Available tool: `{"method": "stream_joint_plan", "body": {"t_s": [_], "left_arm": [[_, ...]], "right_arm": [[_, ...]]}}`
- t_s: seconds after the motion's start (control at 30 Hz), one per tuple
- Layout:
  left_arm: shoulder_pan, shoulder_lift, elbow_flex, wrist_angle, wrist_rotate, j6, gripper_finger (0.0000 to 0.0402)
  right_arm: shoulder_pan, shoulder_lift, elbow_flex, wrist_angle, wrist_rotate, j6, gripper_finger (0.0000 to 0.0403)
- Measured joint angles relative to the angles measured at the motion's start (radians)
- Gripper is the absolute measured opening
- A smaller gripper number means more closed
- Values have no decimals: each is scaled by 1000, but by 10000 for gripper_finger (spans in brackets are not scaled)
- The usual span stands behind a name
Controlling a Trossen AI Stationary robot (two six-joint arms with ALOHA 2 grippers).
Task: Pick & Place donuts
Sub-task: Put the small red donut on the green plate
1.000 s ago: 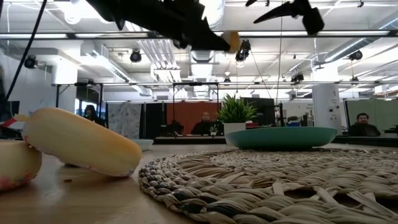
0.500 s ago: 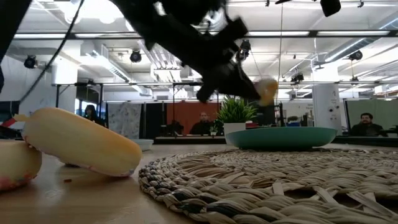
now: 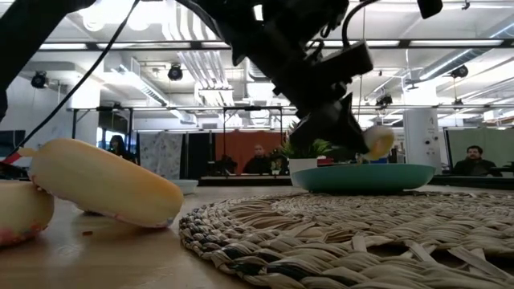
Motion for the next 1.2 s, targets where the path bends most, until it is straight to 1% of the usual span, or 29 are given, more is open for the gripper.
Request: {"method": "stream_joint_plan", "body": {"t_s": [0.17,0.27,0.47,0.57,0.73,0.83,0.97,1.03,1.07,1.2], "left_arm": [[3,9,-5,-8,22,4,1],[3,12,-8,-5,63,17,8],[3,16,-14,-6,64,45,62],[4,16,-15,-7,35,69,87],[5,13,-15,-65,0,73,106],[5,-2,-15,-96,0,40,107],[8,-45,-24,-159,0,-50,108],[12,-72,-25,-177,34,-107,108],[15,-87,-26,-187,78,-126,108],[25,-135,-24,-142,323,-261,108]], "right_arm": [[6,-20,0,0,5,-13,206],[6,-35,0,0,8,-34,206],[6,-60,0,0,29,-74,206],[6,-61,0,0,29,-80,206],[6,-62,0,-1,29,-82,206],[6,-62,0,-1,29,-83,206],[6,-62,0,-4,26,-83,206],[6,-61,0,-11,15,-77,206],[6,-60,0,-17,7,-72,206],[6,-54,0,-38,-2,-32,206]]}}
